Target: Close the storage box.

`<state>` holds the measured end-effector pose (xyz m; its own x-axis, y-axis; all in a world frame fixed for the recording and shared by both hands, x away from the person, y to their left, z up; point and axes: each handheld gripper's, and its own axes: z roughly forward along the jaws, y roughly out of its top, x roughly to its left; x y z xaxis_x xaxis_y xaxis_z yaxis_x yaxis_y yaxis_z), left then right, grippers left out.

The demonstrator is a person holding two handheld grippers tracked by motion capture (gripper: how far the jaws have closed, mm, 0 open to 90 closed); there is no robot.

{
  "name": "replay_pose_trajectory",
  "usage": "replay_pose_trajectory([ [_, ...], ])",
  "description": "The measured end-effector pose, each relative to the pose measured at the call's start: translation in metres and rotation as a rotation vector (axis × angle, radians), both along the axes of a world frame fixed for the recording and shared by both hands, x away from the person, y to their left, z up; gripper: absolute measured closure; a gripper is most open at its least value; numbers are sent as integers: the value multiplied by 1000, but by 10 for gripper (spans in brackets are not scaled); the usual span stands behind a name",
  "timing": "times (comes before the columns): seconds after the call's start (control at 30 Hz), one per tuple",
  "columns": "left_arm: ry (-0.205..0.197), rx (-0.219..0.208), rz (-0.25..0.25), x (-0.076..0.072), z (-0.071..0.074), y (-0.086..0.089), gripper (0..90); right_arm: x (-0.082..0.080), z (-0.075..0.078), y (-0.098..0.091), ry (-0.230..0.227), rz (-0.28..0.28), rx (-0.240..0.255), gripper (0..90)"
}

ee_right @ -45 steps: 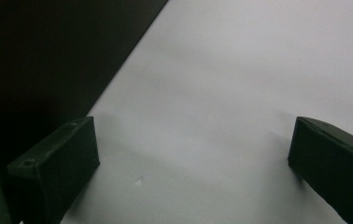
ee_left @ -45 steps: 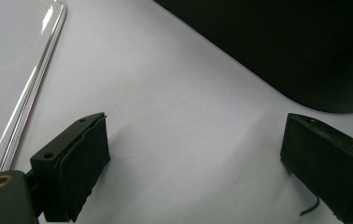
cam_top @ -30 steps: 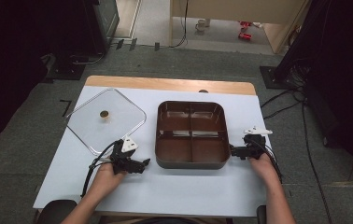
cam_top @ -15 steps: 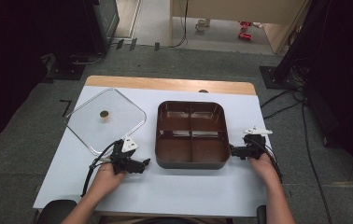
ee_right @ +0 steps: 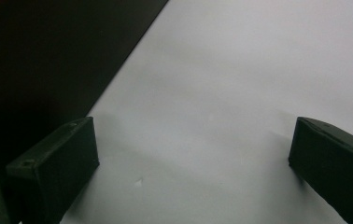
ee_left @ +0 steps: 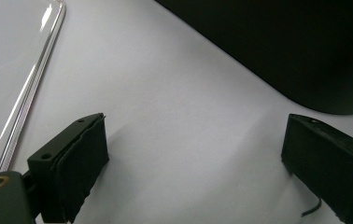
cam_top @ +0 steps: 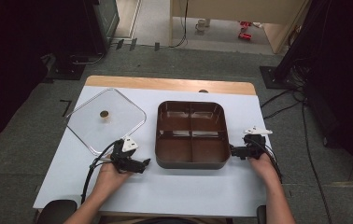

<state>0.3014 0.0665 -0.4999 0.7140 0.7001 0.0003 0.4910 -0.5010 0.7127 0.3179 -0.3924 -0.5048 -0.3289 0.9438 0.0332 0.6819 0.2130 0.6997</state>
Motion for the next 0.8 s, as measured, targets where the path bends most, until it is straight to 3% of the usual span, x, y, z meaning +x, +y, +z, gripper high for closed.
replay_pose_trajectory([
  [0.27, 6, 6, 3, 0, 1, -1, 71, 0, 0, 0, 0, 1, -1, 8],
  [0.5, 46, 50, 13, 3, 6, -5, 87, 0, 0, 0, -1, 1, 0, 8],
  [0.6, 84, 85, 18, 6, 13, -7, 169, 0, 0, 0, -1, 1, 0, 8],
  [0.8, 112, 95, -9, 7, 19, -6, 284, 0, 0, 0, -1, 1, 1, 7],
])
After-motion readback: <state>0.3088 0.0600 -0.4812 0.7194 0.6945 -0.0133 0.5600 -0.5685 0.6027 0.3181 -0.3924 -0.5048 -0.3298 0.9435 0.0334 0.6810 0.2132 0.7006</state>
